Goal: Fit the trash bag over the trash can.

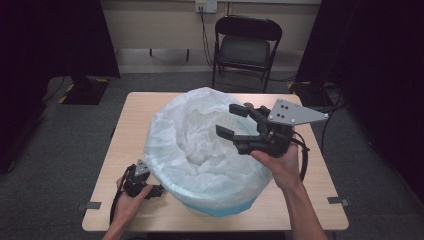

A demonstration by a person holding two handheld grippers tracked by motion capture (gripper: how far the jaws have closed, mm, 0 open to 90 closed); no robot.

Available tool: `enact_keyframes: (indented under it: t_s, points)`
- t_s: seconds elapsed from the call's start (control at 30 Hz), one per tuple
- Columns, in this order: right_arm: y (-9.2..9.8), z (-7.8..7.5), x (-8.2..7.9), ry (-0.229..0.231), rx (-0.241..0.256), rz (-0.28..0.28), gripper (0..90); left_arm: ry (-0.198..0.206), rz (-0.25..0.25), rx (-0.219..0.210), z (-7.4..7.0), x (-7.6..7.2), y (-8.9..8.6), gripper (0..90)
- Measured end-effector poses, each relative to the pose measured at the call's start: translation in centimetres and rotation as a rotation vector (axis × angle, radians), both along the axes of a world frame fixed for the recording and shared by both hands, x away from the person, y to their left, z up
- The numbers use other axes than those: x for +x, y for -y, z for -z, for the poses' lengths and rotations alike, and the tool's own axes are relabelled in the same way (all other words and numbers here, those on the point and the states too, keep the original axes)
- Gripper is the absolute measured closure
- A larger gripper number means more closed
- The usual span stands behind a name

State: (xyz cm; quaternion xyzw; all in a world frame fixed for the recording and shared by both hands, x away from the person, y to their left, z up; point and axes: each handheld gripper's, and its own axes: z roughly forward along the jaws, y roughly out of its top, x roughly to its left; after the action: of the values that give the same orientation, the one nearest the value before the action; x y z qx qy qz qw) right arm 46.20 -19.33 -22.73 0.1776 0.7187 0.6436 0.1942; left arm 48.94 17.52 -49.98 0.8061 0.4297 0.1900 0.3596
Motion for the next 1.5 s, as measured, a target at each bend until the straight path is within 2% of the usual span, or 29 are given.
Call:
enact_keyframes:
  t_s: [0.03, 0.1, 0.17, 0.2, 0.23, 0.3, 0.33, 0.4, 0.47, 0.53, 0.57, 0.6, 0.67, 0.7, 0.73, 0.8, 0.9, 0.97, 1.07, 1.13, 1.17, 1.2, 1.27, 1.3, 1.33, 1.37, 1.4, 1.43, 1.5]
  points:
    - [0.5, 0.1, 0.1, -0.004, -0.009, 0.018, 40.6, -0.002, -0.007, 0.007, -0.1, 0.0, -0.2, 17.4]
    - [1.5, 0.6, 0.4, -0.013, -0.034, 0.049, 48.9, 0.036, -0.021, -0.020, -1.2, -0.4, -0.6, 17.4]
    - [2.7, 1.3, 0.7, -0.024, -0.046, 0.085, 57.6, 0.072, -0.025, -0.081, -2.5, -0.8, -0.9, 17.6]
    - [3.4, 1.6, 0.9, -0.027, -0.049, 0.098, 61.8, 0.072, -0.025, -0.081, -2.5, -0.8, -0.9, 17.6]
    - [4.0, 1.9, 1.0, -0.029, -0.049, 0.117, 63.7, 0.113, -0.019, -0.144, -4.3, -1.4, -1.4, 17.4]
    - [5.3, 2.5, 1.3, -0.036, -0.054, 0.156, 68.5, 0.165, -0.010, -0.171, -6.2, -2.1, -1.7, 18.0]
    - [5.8, 2.7, 1.5, -0.044, -0.047, 0.174, 68.9, 0.165, -0.010, -0.171, -6.2, -2.1, -1.7, 19.5]
    - [6.4, 2.9, 1.7, -0.054, -0.042, 0.190, 68.8, 0.213, -0.005, -0.196, -8.1, -2.9, -2.1, 20.6]
    - [7.1, 3.5, 2.1, -0.076, -0.040, 0.217, 64.5, 0.253, -0.001, -0.233, -10.0, -3.6, -2.6, 25.9]
    - [7.4, 4.2, 2.6, -0.104, -0.041, 0.232, 62.1, 0.291, -0.001, -0.274, -11.7, -4.3, -3.3, 41.0]
    - [7.4, 4.9, 3.0, -0.127, -0.041, 0.225, 59.0, 0.309, 0.001, -0.284, -12.5, -4.5, -3.6, 43.8]
    - [7.4, 4.9, 3.0, -0.127, -0.041, 0.225, 59.0, 0.332, 0.002, -0.296, -13.3, -4.8, -3.7, 43.8]
    - [7.1, 5.7, 3.4, -0.153, -0.063, 0.218, 68.6, 0.386, 0.011, -0.340, -15.4, -5.3, -3.9, 37.5]
    - [7.1, 5.9, 3.5, -0.150, -0.067, 0.232, 77.6, 0.393, 0.016, -0.358, -16.0, -5.4, -3.9, 35.6]
    - [7.1, 5.9, 3.5, -0.150, -0.067, 0.232, 77.6, 0.393, 0.016, -0.358, -16.0, -5.4, -3.9, 34.9]
    - [7.3, 6.1, 3.5, -0.147, -0.062, 0.267, 87.3, 0.419, 0.025, -0.377, -17.0, -5.6, -3.6, 33.9]
    - [7.7, 6.5, 3.6, -0.151, -0.099, 0.297, 90.0, 0.455, 0.035, -0.391, -18.4, -6.0, -3.0, 30.4]
    - [8.0, 7.2, 3.6, -0.164, -0.126, 0.323, 90.0, 0.485, 0.049, -0.411, -19.6, -5.9, -2.4, 23.5]
    - [8.2, 7.7, 3.5, -0.174, -0.122, 0.322, 90.0, 0.482, 0.077, -0.435, -20.2, -5.7, -1.8, 20.7]
    - [8.3, 8.1, 3.5, -0.182, -0.123, 0.307, 88.1, 0.464, 0.095, -0.431, -20.4, -5.2, -1.1, 21.9]
    - [8.3, 8.2, 3.4, -0.175, -0.119, 0.302, 83.7, 0.454, 0.094, -0.411, -20.4, -4.9, -0.7, 21.9]
    - [8.3, 8.3, 3.3, -0.174, -0.102, 0.298, 76.3, 0.448, 0.091, -0.394, -20.3, -4.5, -0.5, 28.8]
    - [8.3, 8.1, 3.2, -0.163, -0.073, 0.309, 66.7, 0.423, 0.086, -0.414, -20.1, -3.5, -0.3, 40.5]
    - [8.5, 7.8, 3.1, -0.157, -0.047, 0.316, 58.0, 0.402, 0.064, -0.453, -19.8, -2.7, -0.6, 57.2]
    - [8.5, 7.8, 3.1, -0.157, -0.047, 0.316, 58.0, 0.402, 0.064, -0.453, -19.8, -2.7, -0.6, 63.5]
    - [8.6, 7.6, 3.1, -0.157, -0.037, 0.318, 56.1, 0.394, 0.062, -0.469, -19.7, -2.3, -0.8, 63.5]
    - [8.8, 7.3, 3.1, -0.151, -0.024, 0.321, 54.3, 0.385, 0.044, -0.468, -19.5, -2.0, -1.0, 71.7]
    - [8.8, 7.3, 3.1, -0.151, -0.024, 0.321, 54.3, 0.377, 0.030, -0.467, -19.4, -1.6, -1.2, 71.7]
    - [8.6, 7.0, 3.2, -0.151, -0.017, 0.297, 55.4, 0.365, 0.022, -0.519, -19.0, -1.2, -1.8, 75.9]
